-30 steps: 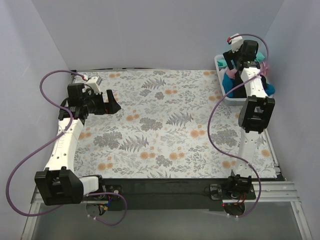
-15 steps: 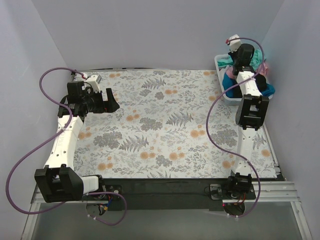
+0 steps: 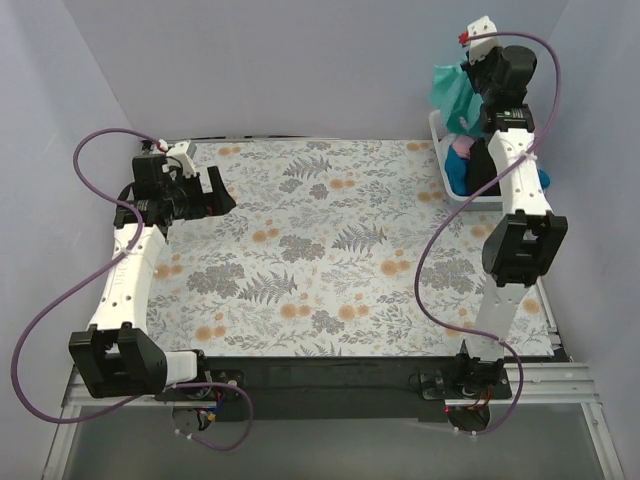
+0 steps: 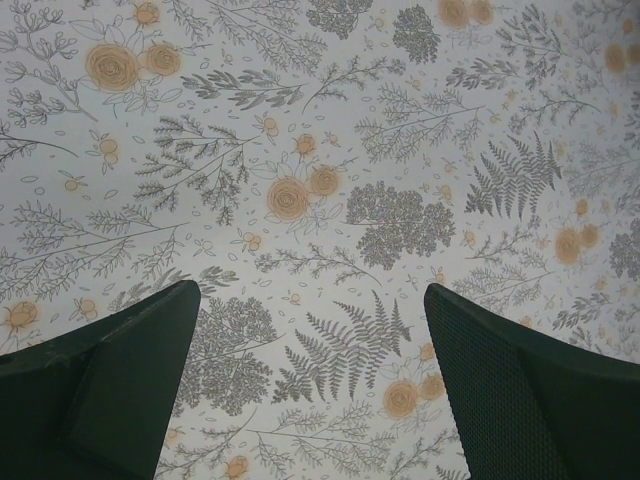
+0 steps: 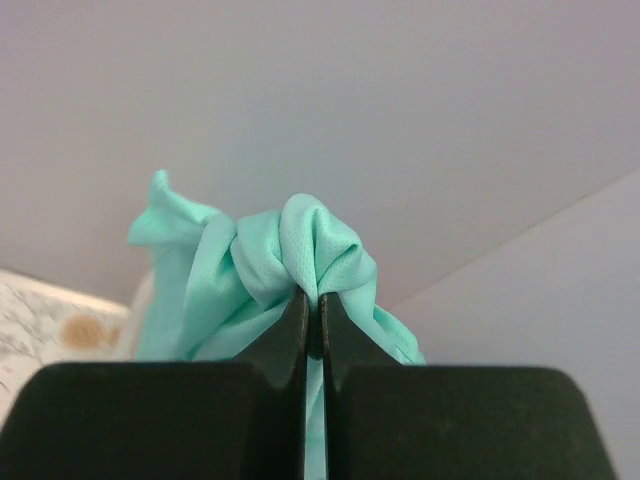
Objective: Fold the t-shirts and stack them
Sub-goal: Grab the tshirt from the pile, then move the tshirt to the center of the board
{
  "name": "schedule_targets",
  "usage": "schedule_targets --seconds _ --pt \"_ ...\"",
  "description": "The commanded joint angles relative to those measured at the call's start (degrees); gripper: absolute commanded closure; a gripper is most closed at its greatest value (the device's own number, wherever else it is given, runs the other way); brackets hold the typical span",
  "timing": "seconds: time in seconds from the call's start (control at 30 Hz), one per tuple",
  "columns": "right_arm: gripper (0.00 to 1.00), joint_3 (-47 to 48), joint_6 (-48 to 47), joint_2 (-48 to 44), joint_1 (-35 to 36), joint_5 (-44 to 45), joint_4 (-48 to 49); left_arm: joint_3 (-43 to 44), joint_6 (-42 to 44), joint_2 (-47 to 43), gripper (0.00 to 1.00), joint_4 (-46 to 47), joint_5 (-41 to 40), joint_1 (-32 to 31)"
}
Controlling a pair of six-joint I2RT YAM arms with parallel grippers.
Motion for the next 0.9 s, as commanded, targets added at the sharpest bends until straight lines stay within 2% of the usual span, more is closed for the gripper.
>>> schedule_targets --seconds 0.0,0.2,0.4,0.5,0.6,0.63,0.67,0.7,0.73,0.8,0.87 --pt "0.99 0.3 0.9 -13.2 5.4 -6.4 2.7 3.9 -3.0 1.6 0.05 -0.7 0.3 0.3" --pt "0.99 1.8 -0.6 -23.7 13.7 -8.4 1.6 7.0 -4.9 4.9 0.05 -2.0 4.2 3.4" --pt "0.99 -0.5 -2.9 -31.5 24.3 -9.4 1.3 10.9 -6.9 7.5 0.05 -3.8 15.6 10.4" --pt "0.99 -8.4 -3.5 -36.3 29.9 -9.4 -1.6 11.9 -5.8 7.8 0.05 -5.0 19.3 12.6" --pt "0.99 -21.0 -2.1 -41.7 33.4 -10.5 -2.9 11.5 -2.9 6.9 0.05 -6.2 22.3 12.9" --pt "0.99 -28.2 -0.7 -43.9 33.7 -12.0 -3.2 11.0 -2.1 6.6 0.05 -6.7 22.9 12.9" --pt "0.93 -31.4 1.3 -44.6 33.7 -13.3 -3.7 9.9 -1.3 6.1 0.05 -7.0 23.6 12.9" --pt "0.71 -35.0 1.9 -45.1 33.9 -14.4 -4.6 9.1 0.4 5.6 0.05 -7.2 24.1 13.0" --pt "0.35 -37.5 2.4 -45.2 34.1 -16.3 -6.4 8.5 1.3 4.9 0.05 -7.8 24.2 12.9" --pt "0.05 -42.3 3.1 -44.2 34.1 -16.3 -13.1 6.8 5.8 4.4 0.05 -8.9 24.5 13.0" --pt "0.04 -42.9 4.7 -41.9 34.0 -10.4 -19.7 5.9 10.3 3.9 0.05 -11.8 25.2 12.9"
